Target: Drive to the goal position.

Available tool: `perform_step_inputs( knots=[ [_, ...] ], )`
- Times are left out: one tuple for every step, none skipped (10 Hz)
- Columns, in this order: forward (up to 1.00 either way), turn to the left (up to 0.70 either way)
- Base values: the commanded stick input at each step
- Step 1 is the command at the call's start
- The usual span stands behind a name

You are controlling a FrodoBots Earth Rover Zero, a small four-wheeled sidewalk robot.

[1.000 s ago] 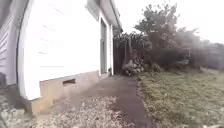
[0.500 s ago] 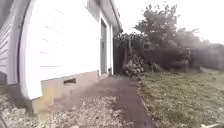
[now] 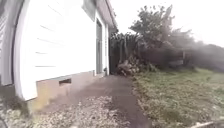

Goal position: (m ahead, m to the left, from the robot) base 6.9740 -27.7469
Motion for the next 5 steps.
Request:
perform_step_inputs(
  knots=[
    [0.00,-0.70],
    [0.00,-0.70],
    [0.00,-0.70],
    [0.00,-0.70],
    [0.00,-0.70]
  ],
)
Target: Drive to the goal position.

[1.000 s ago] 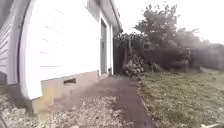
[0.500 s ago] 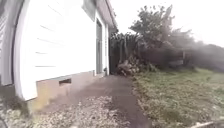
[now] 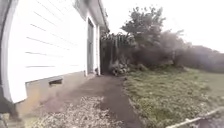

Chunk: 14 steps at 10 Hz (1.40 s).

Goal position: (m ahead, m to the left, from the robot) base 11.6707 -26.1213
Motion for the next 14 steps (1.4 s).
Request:
perform_step_inputs(
  knots=[
    [0.00,-0.70],
    [0.00,-0.70],
    [0.00,-0.70],
    [0.00,-0.70],
    [0.00,-0.70],
    [0.00,-0.70],
    [0.00,-0.70],
    [0.00,-0.70],
    [0.00,-0.70],
    [0.00,-0.70],
    [0.00,-0.70],
    [0.00,-0.70],
    [0.00,-0.70],
    [0.00,-0.70]
  ],
)
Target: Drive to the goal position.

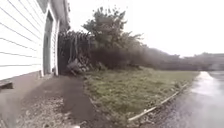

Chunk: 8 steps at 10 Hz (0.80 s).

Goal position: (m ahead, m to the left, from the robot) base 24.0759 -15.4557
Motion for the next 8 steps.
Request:
perform_step_inputs(
  knots=[
    [0.00,-0.70],
    [0.00,-0.70],
    [0.00,-0.70],
    [0.00,-0.70],
    [0.00,-0.70],
    [0.00,-0.70],
    [0.00,-0.70],
    [0.00,-0.70]
  ],
)
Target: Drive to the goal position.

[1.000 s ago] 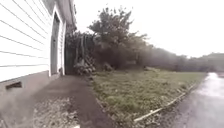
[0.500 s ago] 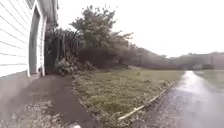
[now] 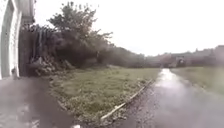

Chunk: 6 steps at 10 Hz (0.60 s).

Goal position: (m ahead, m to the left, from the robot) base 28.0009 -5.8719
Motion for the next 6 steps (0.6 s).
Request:
perform_step_inputs(
  knots=[
    [0.00,-0.67],
    [0.00,-0.59],
    [0.00,0.00],
    [0.00,0.00],
    [0.00,0.00],
    [0.00,0.00]
  ],
)
